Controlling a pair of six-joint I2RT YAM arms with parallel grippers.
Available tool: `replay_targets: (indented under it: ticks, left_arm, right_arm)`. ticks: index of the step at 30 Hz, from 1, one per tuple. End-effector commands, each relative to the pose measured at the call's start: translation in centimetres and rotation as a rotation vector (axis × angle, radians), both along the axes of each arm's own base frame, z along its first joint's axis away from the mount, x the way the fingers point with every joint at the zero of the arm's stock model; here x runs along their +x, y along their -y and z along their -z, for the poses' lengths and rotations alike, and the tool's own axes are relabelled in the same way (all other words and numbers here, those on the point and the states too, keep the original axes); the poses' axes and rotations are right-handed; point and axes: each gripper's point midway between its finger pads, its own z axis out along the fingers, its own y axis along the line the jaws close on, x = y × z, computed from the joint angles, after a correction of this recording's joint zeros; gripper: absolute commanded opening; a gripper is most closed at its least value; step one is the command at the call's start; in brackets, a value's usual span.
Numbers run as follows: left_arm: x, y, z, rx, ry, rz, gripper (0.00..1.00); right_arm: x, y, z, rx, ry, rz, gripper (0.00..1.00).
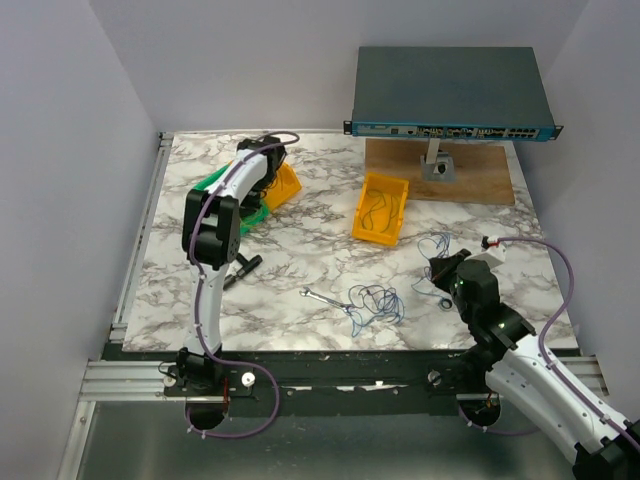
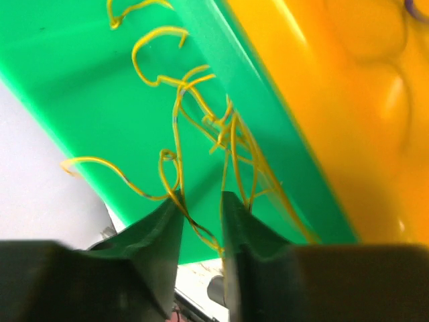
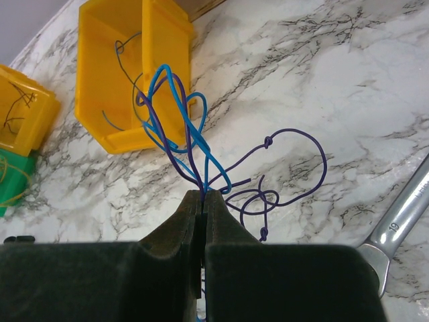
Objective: Untangle the cables
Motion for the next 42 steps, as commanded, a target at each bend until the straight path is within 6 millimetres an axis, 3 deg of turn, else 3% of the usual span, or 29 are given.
replay_targets:
  ticks: [1,7,12,13,16,23,26,29,33,36,42]
  left_arm:
    - [-1.7,1.8,-1.5,-0.094,-0.025,0.027,0.49]
    - [-0.3,0.6,-6.4,-0.121,0.123,-0.042,0.52]
    - [0.2,1.8,-9.5,-0.213,0.248,-0.021,0.59]
    - [0.3,2.2,-9.6,-0.235,0.267,-0.009,0.62]
    - [-0.1,3.4,-10.1,-0.293,0.317,0.025,0.83]
    - [-1.2,7.7,-11.1,-0.577,0.45,0.097,0.88]
    - [-2.3,8.3,-11.2,-0.656,0.533,0.076,0.89]
    - [-3.8,8.6,-10.9,-0.729,0.623,0.034,0.99]
    - [-6.6,11.9,-12.6,-0.98,0.758,0.128,0.98]
    - [-9.5,14.9,-14.2,-1.107,0.811,0.301,0.98]
    - [-13.9,19.1,-17.5,-1.252,0.902,0.601,0.99]
  right_arm:
    - [0.5,-0.6,-2.0,0.035,0.047,-0.01,0.01]
    - [0.3,-0.3,-2.5,0.033,0.053,-0.008,0.01]
    - [0.1,-0.2,-2.8,0.031,0.058,-0.006,0.01]
    - [0.1,-0.1,-2.8,0.031,0.058,-0.005,0.01]
    - [0.0,-0.2,-2.8,0.032,0.058,-0.009,0.01]
    - [-0.1,-0.3,-2.9,0.035,0.058,-0.015,0.01]
    - [0.0,-0.5,-2.7,0.031,0.054,-0.032,0.01]
    - [0.0,-1.1,-2.0,0.02,0.023,-0.06,0.01]
    - [-0.1,-4.2,-2.5,-0.018,0.015,-0.265,0.01]
    - [0.0,-5.8,-4.4,-0.042,0.049,-0.376,0.01]
    - [0.1,-9.1,-11.4,-0.027,0.188,-0.565,0.01]
